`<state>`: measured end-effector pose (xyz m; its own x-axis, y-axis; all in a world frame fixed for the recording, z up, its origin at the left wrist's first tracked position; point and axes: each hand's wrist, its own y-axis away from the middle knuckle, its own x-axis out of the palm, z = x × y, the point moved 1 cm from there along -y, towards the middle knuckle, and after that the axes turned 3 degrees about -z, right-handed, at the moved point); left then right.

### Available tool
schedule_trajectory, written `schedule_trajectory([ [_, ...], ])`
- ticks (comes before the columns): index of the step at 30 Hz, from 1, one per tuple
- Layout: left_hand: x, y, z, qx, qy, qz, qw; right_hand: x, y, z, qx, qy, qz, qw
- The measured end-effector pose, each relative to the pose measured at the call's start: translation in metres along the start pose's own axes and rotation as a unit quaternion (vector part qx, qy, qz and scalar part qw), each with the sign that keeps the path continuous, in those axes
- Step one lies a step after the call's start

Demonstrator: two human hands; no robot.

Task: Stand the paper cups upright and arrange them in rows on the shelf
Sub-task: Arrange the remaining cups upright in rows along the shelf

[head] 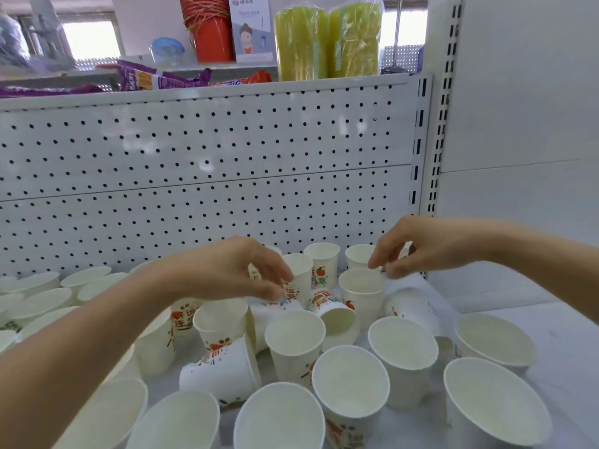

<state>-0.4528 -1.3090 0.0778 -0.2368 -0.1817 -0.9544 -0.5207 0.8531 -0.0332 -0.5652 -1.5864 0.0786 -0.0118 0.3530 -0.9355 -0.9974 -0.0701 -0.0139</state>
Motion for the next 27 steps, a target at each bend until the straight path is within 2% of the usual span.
schedule_trajectory([
  [2,0.001,0.011,0.003,-0.013,-0.022,0.035,0.999,0.011,0.003,0.005,0.009,0.032,0.018,0.999],
  [7,0.007,-0.001,0.002,-0.020,-0.080,0.059,0.995,0.029,-0.009,0.012,0.008,0.100,-0.008,0.995],
  [12,0.010,-0.012,0.007,-0.029,-0.099,0.077,0.992,0.029,-0.010,0.015,0.000,0.121,-0.045,0.992],
  [17,0.017,-0.021,0.012,-0.033,-0.126,0.091,0.987,0.029,-0.007,0.026,-0.045,0.126,-0.085,0.987],
  [21,0.021,-0.029,0.013,-0.056,-0.139,0.102,0.983,0.038,-0.016,0.049,-0.086,0.105,-0.069,0.988],
  [25,0.029,-0.037,0.017,-0.077,-0.191,0.098,0.974,0.053,-0.032,0.065,-0.105,0.247,-0.027,0.963],
  [27,0.033,-0.038,0.017,-0.081,-0.231,0.096,0.965,0.059,-0.038,0.070,-0.126,0.309,-0.042,0.942],
])
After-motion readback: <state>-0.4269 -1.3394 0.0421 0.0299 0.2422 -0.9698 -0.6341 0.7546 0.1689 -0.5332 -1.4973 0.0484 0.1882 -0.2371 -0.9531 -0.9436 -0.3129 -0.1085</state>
